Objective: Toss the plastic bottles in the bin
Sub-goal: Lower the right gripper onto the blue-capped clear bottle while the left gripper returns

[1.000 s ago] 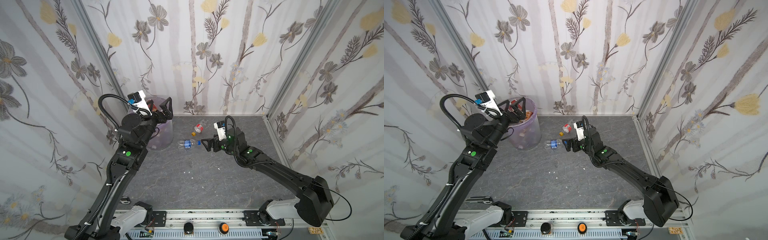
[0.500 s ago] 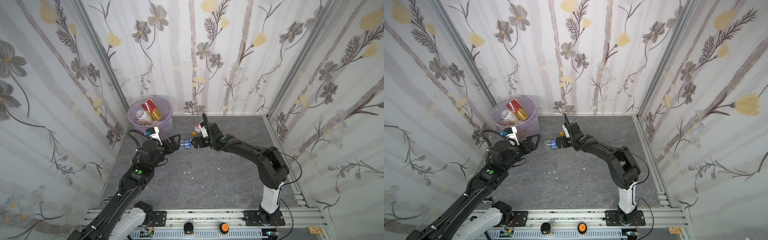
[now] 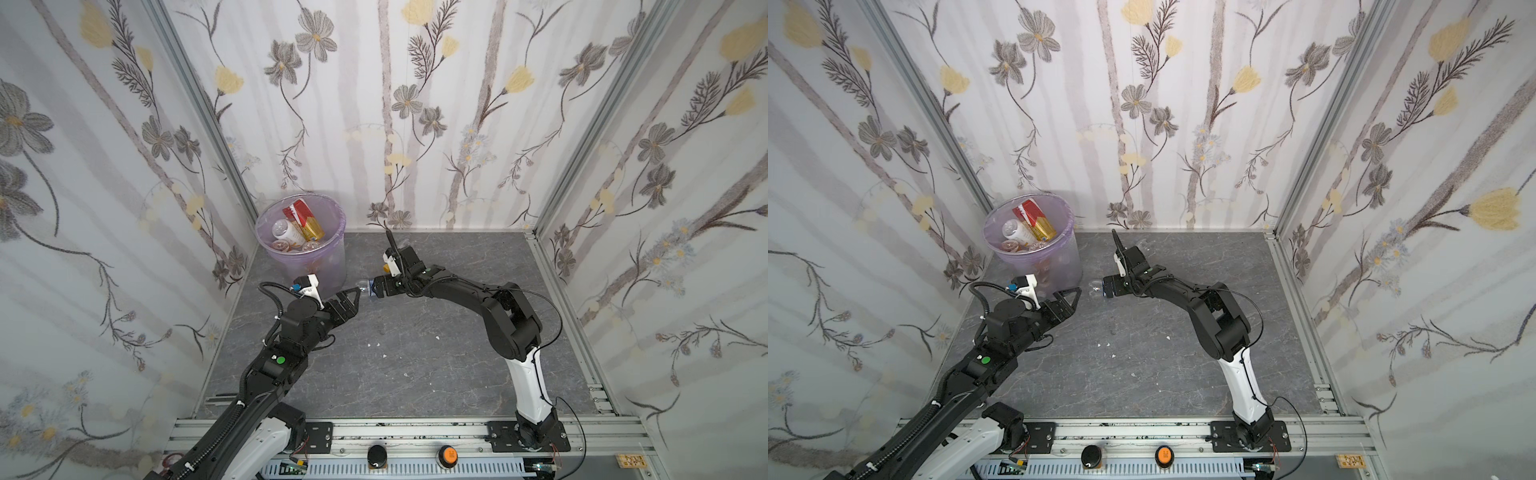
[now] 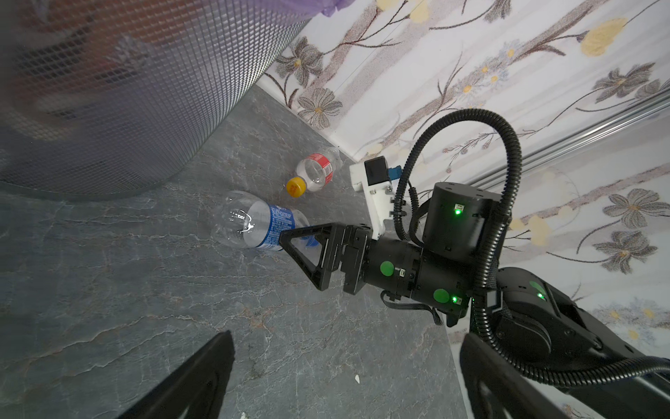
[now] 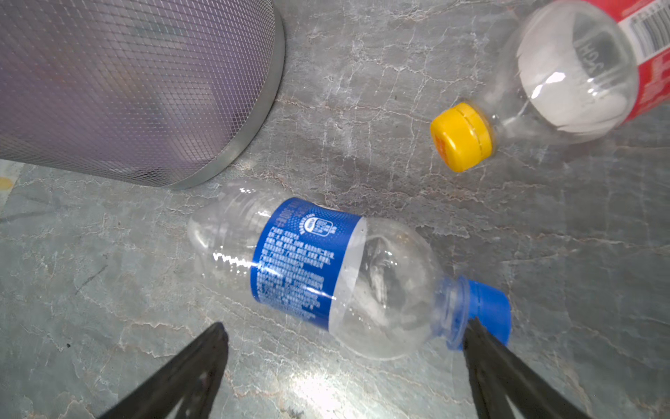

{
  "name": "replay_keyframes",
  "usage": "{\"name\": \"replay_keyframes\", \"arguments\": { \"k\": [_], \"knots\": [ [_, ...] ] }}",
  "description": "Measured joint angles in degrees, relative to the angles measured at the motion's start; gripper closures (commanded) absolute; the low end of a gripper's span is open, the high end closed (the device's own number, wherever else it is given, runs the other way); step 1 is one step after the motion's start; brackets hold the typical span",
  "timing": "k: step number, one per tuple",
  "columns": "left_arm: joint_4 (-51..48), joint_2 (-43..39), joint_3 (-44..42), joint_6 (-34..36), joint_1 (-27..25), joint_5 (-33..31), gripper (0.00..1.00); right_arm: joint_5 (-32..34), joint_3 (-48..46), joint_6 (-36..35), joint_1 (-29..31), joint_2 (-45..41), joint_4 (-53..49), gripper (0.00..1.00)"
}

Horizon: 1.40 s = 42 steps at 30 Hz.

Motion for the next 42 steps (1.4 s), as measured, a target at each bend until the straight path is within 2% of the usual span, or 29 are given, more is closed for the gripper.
{"name": "replay_keyframes", "arguments": {
  "k": [8,21,35,42],
  "knots": [
    [0.02,0.02,-0.68,-0.52,-0.07,0.20,0.00,3.02,4.35,-1.70,1.20,2.34,-1.22,0.00],
    [0.04,1.42,-0.66,-0.04,-0.07,-0.17,0.00,6.88,8.50,-0.35,1.90,3.65,-4.31,0.00],
    [0.07,1.27,-0.92,0.98,-0.11,-0.24,0.00,8.17,5.29,14.51,2.54,4.04,-4.46,0.00],
    [0.07,0.09,-1.88,0.98,-0.11,-0.24,0.00,5.86,5.31,17.03,2.54,5.40,-1.77,0.00]
  ]
}}
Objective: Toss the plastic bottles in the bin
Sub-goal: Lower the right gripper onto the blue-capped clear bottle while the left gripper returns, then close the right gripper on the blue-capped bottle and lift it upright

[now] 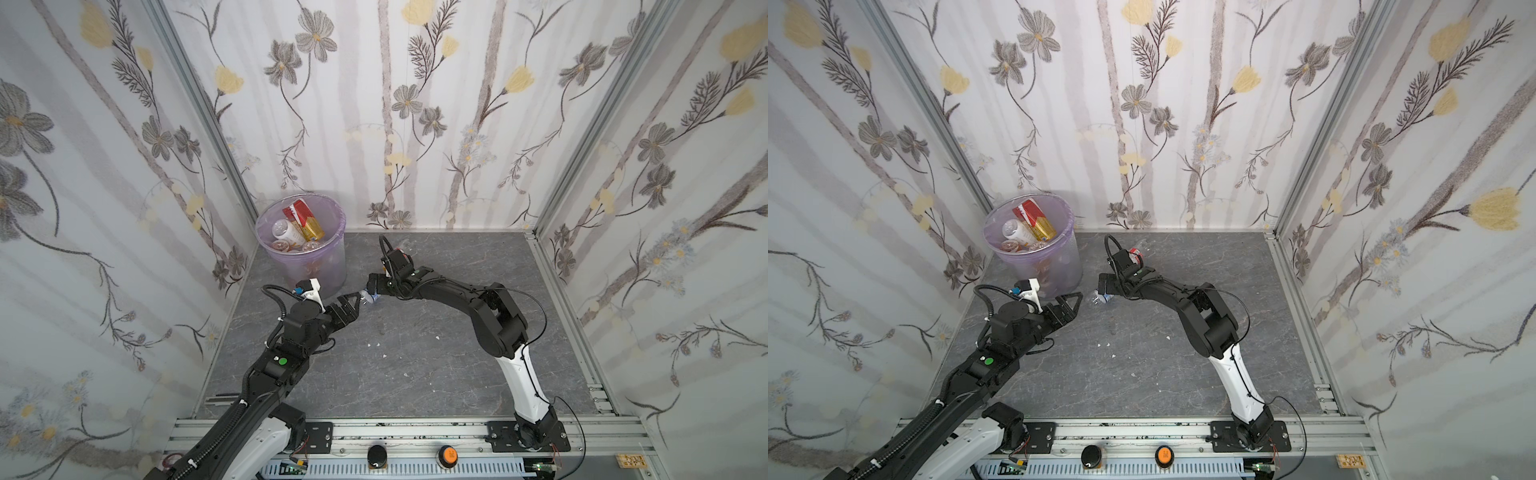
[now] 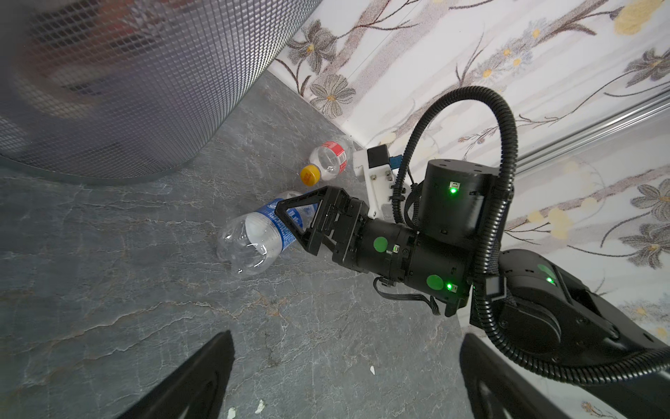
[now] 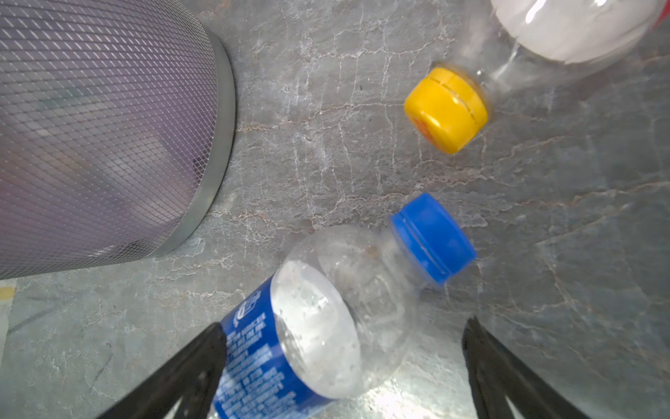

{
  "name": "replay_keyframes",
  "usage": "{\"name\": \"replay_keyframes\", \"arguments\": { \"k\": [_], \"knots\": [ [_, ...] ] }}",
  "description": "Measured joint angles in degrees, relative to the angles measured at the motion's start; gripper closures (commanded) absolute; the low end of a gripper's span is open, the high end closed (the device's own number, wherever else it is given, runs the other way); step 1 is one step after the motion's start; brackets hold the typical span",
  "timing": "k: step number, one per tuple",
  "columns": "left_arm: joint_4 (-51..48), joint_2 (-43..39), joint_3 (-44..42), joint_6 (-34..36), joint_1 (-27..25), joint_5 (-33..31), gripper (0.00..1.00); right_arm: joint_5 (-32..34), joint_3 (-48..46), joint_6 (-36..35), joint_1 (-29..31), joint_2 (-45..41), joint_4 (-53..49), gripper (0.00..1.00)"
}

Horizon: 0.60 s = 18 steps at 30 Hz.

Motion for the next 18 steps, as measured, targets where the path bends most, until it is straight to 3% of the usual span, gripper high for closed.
{"name": "replay_keyframes", "arguments": {
  "k": [9,18],
  "knots": [
    [-0.04,-0.39,-0.28,0.00,0.00,0.02,0.00,-1.88,0.76,0.61,0.04,2.01,-0.24,0.03],
    [-0.02,-1.38,-1.03,-0.07,-0.04,0.02,0.00,-2.73,-1.03,0.83,0.11,1.51,1.38,0.35]
  ]
}}
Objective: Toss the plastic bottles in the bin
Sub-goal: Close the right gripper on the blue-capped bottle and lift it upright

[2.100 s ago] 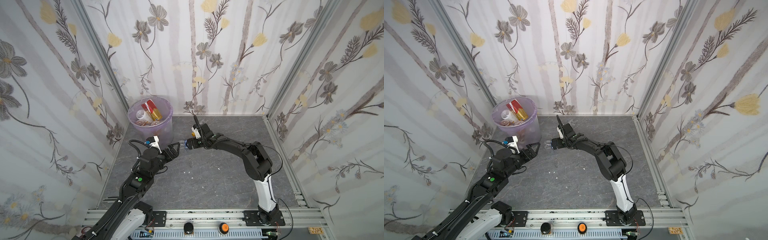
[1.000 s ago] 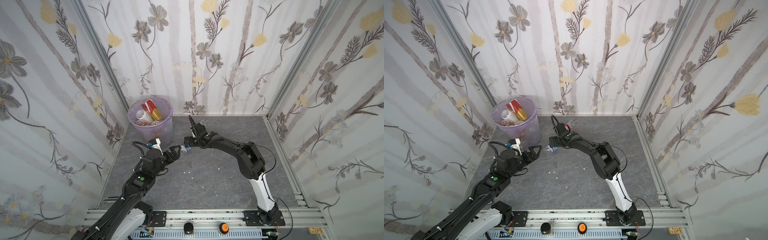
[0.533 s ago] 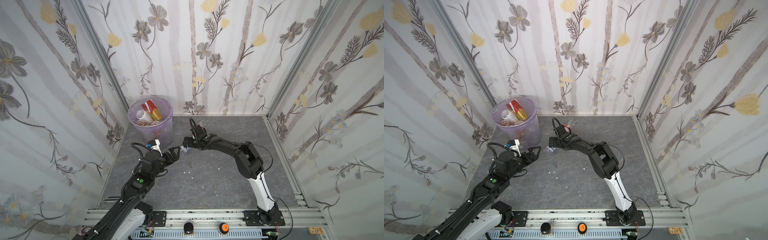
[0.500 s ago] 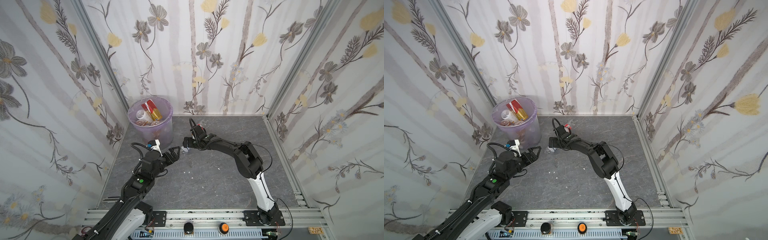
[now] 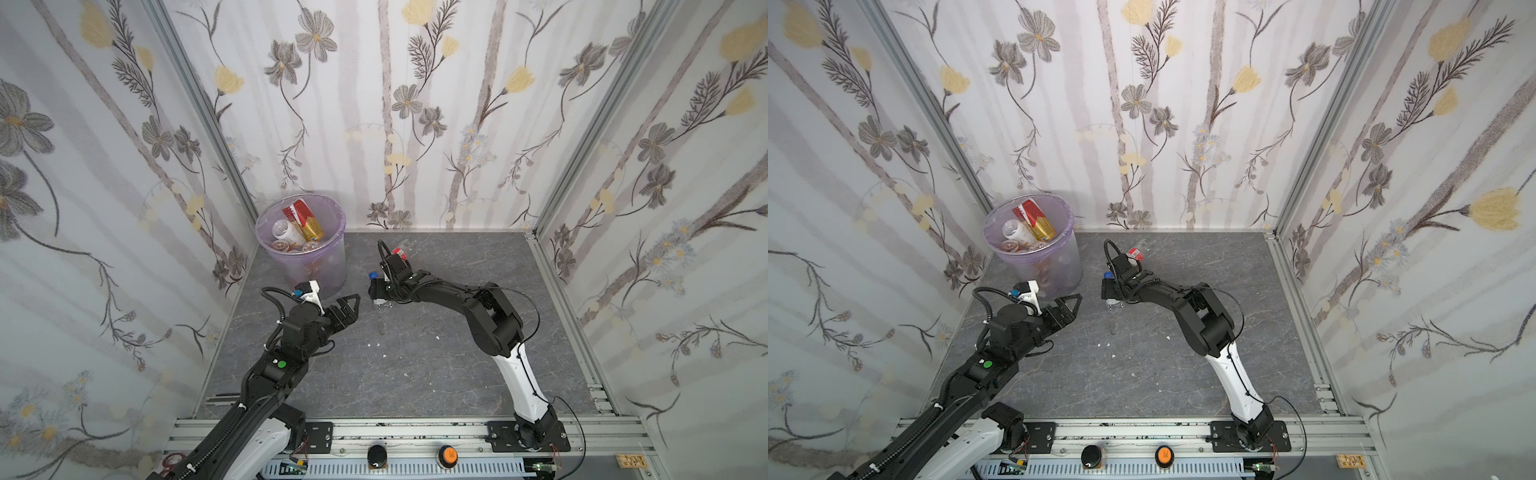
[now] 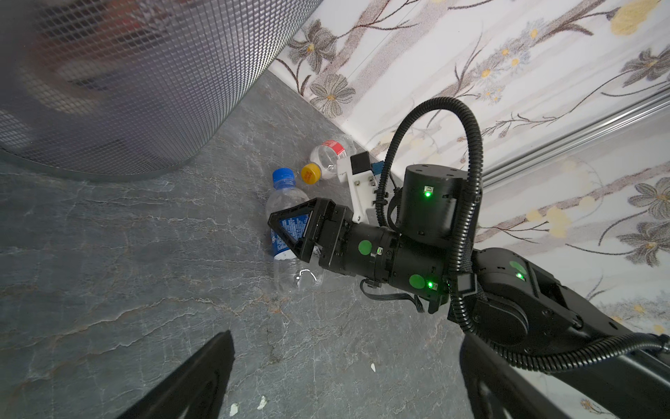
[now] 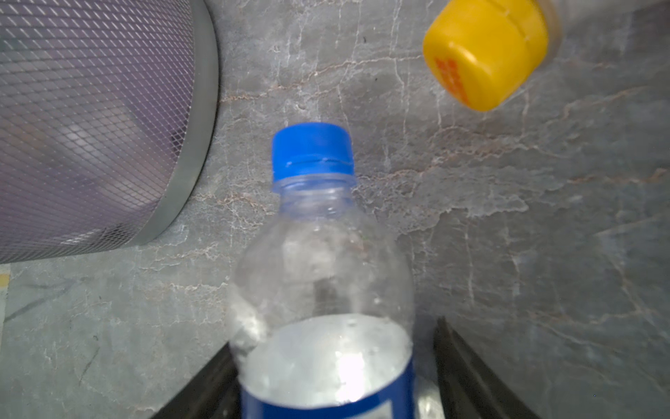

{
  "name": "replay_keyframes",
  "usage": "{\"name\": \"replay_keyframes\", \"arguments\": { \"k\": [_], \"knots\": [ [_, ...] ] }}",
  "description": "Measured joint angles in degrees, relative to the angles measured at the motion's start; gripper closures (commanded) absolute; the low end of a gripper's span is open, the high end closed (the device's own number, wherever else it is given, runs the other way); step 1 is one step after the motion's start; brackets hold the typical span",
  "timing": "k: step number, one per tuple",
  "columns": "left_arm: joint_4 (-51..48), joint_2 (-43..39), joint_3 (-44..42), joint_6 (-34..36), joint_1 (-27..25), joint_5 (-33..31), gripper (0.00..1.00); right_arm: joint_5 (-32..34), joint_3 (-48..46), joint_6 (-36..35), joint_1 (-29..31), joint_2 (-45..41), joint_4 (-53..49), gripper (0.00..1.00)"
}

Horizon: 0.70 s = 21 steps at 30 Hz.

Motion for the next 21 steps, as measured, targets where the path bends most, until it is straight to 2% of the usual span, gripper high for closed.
{"name": "replay_keyframes", "arguments": {
  "k": [3,12,17,21],
  "knots": [
    [-0.02,0.00,-0.02,-0.09,0.00,-0.02,0.00,-0.42,-0.79,-0.02,-0.09,-1.22,0.24,0.42],
    [-0.04,0.57,1.14,0.13,-0.13,-0.50,0.00,-1.44,-6.58,-4.13,-0.74,-10.86,1.81,0.43],
    [-0.50,2.36,5.53,1.81,-0.15,-0.83,0.00,-1.40,-6.91,-8.02,-0.61,-18.14,3.74,0.43],
    [-1.20,3.91,10.84,4.04,0.20,-1.66,0.00,-0.72,-2.54,-10.93,-0.61,-21.05,4.92,0.43]
  ]
}}
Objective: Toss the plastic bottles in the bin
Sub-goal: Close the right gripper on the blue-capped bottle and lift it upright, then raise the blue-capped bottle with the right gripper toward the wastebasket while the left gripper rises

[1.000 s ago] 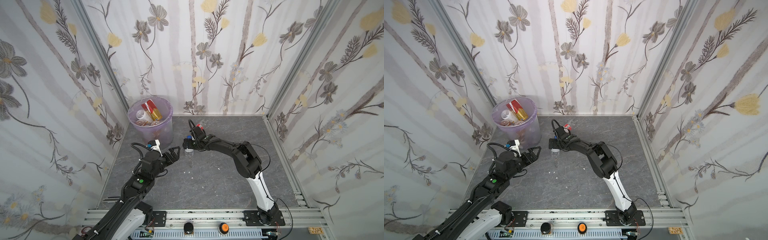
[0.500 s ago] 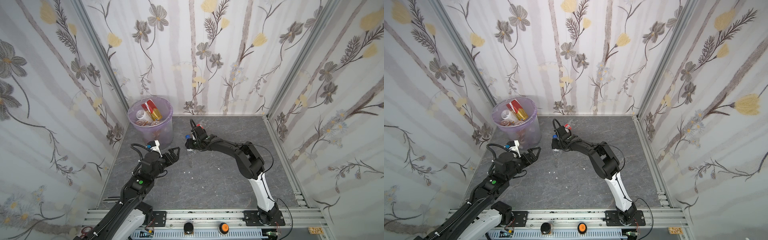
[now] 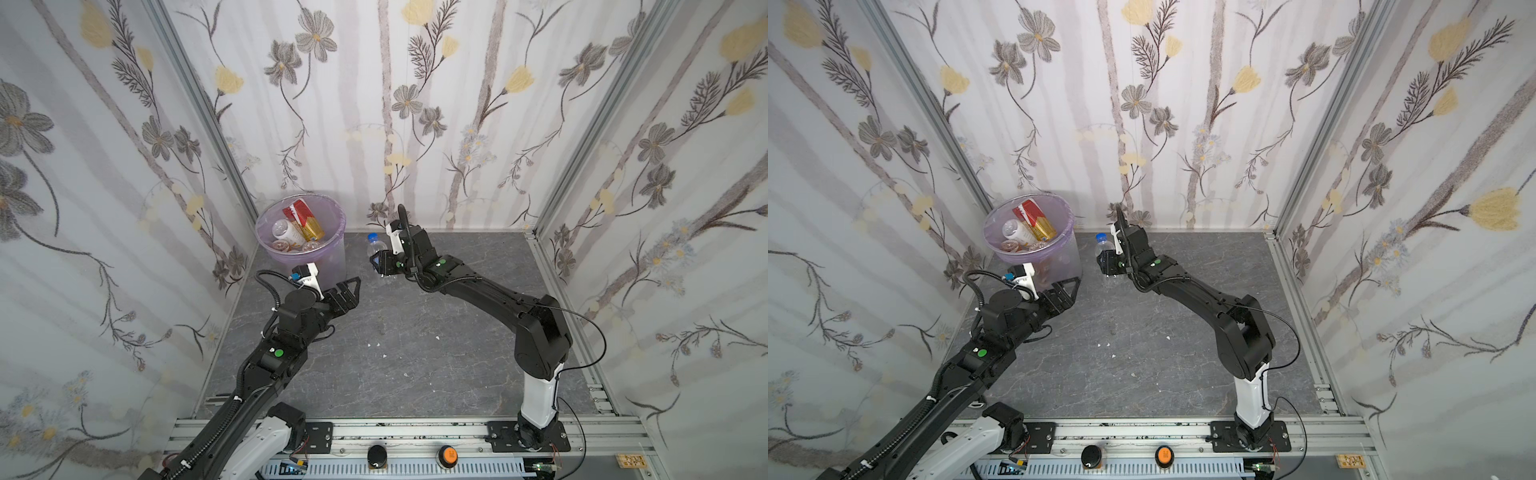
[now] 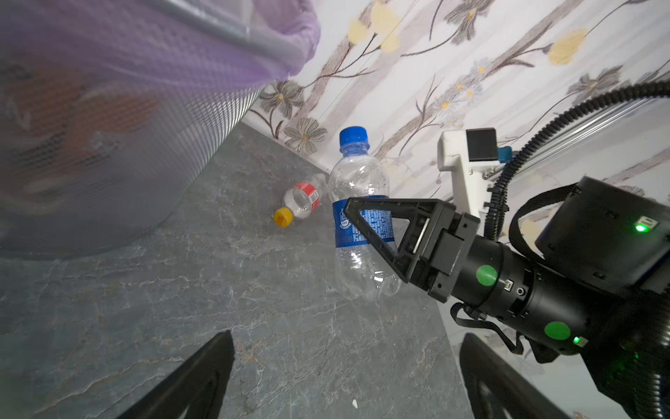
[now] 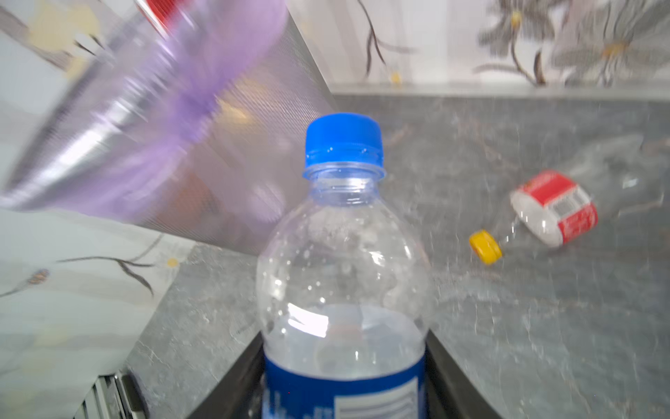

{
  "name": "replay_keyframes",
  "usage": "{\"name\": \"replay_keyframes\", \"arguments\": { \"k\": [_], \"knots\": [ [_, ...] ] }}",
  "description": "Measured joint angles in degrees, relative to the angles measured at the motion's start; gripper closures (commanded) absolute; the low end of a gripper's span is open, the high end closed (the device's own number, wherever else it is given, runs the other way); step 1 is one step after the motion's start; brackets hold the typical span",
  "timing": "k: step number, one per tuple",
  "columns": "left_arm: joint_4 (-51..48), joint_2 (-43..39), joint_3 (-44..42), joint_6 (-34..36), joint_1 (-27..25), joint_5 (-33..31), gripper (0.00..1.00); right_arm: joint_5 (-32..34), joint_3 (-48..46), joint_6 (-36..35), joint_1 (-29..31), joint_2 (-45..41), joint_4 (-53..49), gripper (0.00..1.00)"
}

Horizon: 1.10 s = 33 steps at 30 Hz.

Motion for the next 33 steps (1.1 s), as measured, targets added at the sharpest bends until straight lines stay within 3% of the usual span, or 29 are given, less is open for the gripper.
{"name": "replay_keyframes", "arguments": {
  "k": [10,18,26,29,33],
  "knots": [
    [-0.57,4.72,7.76,4.17,0.26,-1.07,0.00,-1.84,9.44,0.11,0.57,-3.19,1.40,0.43],
    [1.55,6.97,10.88,11.13,-2.10,1.49,0.00,-6.14,9.01,5.51,1.05,-5.95,3.30,0.43],
    [2.69,4.13,12.48,15.78,-2.05,2.91,0.00,-6.10,6.71,3.52,2.08,-9.40,8.87,0.42],
    [2.62,1.77,12.79,15.78,0.74,1.31,0.00,-5.07,7.37,2.27,2.51,-8.70,13.35,0.42],
    [0.66,2.69,17.51,15.39,9.64,0.24,0.00,-4.57,15.69,1.20,3.41,-2.10,18.21,0.42]
  ]
}}
